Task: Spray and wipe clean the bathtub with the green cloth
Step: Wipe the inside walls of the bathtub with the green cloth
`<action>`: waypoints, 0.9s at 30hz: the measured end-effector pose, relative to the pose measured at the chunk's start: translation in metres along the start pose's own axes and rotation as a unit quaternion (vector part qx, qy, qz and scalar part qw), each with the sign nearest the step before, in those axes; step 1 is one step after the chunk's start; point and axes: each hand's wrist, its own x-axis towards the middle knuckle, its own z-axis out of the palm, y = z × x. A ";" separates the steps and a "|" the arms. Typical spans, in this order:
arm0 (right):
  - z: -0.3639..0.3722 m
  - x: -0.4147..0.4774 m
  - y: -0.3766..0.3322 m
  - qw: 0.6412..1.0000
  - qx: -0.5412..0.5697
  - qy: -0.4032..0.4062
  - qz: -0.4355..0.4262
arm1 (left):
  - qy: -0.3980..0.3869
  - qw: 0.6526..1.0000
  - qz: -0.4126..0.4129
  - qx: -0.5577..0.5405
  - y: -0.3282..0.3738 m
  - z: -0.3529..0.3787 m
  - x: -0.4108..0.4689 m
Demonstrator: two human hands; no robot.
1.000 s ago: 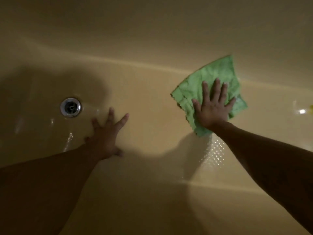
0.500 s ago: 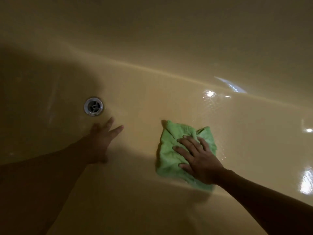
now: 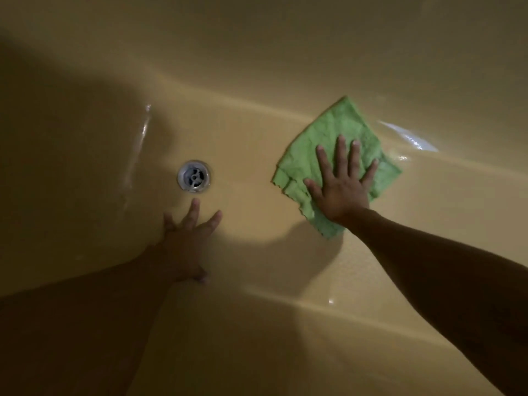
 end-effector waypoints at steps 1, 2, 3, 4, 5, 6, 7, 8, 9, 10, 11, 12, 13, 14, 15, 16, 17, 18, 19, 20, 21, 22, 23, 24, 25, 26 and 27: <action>0.000 0.005 -0.018 1.000 -0.001 0.001 -0.014 | 0.006 1.000 0.003 -0.008 -0.004 0.002 0.002; -0.001 0.008 -0.035 0.999 -0.003 0.001 -0.032 | 0.008 1.000 0.006 -0.008 -0.007 0.003 0.003; -0.001 0.009 -0.051 0.999 -0.007 -0.001 -0.052 | 0.006 1.000 0.010 0.006 -0.007 0.002 0.003; 0.000 0.007 -0.065 0.997 -0.012 -0.003 -0.077 | 0.004 1.000 0.008 0.023 -0.005 0.001 0.004; 0.002 0.003 -0.078 0.994 -0.017 -0.006 -0.107 | 0.004 0.999 0.003 0.035 -0.003 0.000 0.004; 0.004 -0.005 -0.087 0.990 -0.020 -0.010 -0.141 | 0.001 0.999 -0.002 0.033 0.000 -0.002 0.001; 0.007 -0.015 -0.092 0.984 -0.024 -0.016 -0.177 | -0.001 1.000 -0.003 0.027 0.001 -0.004 0.000; 0.010 -0.027 -0.094 0.977 -0.026 -0.022 -0.212 | -0.005 0.999 -0.001 0.032 0.000 -0.008 -0.003; 0.015 -0.040 -0.091 0.970 -0.024 -0.027 -0.242 | -0.009 0.999 0.000 0.041 -0.004 -0.010 -0.006; 0.019 -0.054 -0.085 0.963 -0.019 -0.032 -0.266 | -0.017 0.998 -0.004 0.055 -0.008 -0.012 -0.009; 0.023 -0.069 -0.076 0.958 -0.016 -0.039 -0.284 | -0.024 0.998 -0.011 0.063 -0.015 -0.013 -0.013; 0.027 -0.084 -0.064 0.953 -0.015 -0.045 -0.299 | -0.030 0.996 -0.030 0.074 -0.023 -0.015 -0.018; 0.030 -0.097 -0.049 0.949 -0.015 -0.049 -0.311 | -0.033 0.994 -0.061 0.086 -0.033 -0.019 -0.023; 0.031 -0.107 -0.033 0.946 -0.017 -0.054 -0.319 | -0.035 0.989 -0.099 0.108 -0.046 -0.021 -0.029; 0.030 -0.113 -0.017 0.945 -0.022 -0.061 -0.321 | -0.034 0.982 -0.126 0.136 -0.058 -0.026 -0.035; 0.028 -0.114 -0.003 0.946 -0.030 -0.070 -0.316 | -0.036 0.975 -0.138 0.169 -0.070 -0.032 -0.041; 0.025 -0.112 0.009 0.951 -0.036 -0.076 -0.299 | -0.035 0.970 -0.136 0.200 -0.080 -0.036 -0.045; 0.021 -0.108 0.017 0.961 -0.036 -0.077 -0.264 | -0.031 0.966 -0.129 0.220 -0.087 -0.038 -0.047; 0.018 -0.100 0.021 0.973 -0.028 -0.076 -0.215 | -0.024 0.965 -0.127 0.226 -0.091 -0.038 -0.049; 0.015 -0.089 0.020 0.985 -0.015 -0.072 -0.158 | -0.018 0.965 -0.125 0.229 -0.091 -0.038 -0.049; 0.013 -0.076 0.015 0.993 0.000 -0.063 -0.102 | -0.016 0.965 -0.124 0.230 -0.089 -0.037 -0.048; 0.010 -0.061 0.005 0.997 0.013 -0.052 -0.053 | -0.015 0.965 -0.123 0.229 -0.086 -0.035 -0.047; 0.008 -0.042 -0.009 0.999 0.023 -0.041 -0.016 | -0.015 0.967 -0.119 0.226 -0.084 -0.035 -0.046; 0.004 -0.023 -0.025 0.999 0.030 -0.030 0.010 | -0.014 0.969 -0.110 0.221 -0.084 -0.035 -0.045; 0.001 -0.005 -0.043 0.999 0.035 -0.020 0.028 | -0.016 0.971 -0.101 0.216 -0.087 -0.035 -0.043; -0.002 0.013 -0.061 0.999 0.037 -0.009 0.036 | -0.018 0.973 -0.089 0.213 -0.091 -0.035 -0.042; -0.006 0.029 -0.081 0.999 0.035 -0.001 0.038 | -0.019 0.975 -0.078 0.207 -0.095 -0.035 -0.040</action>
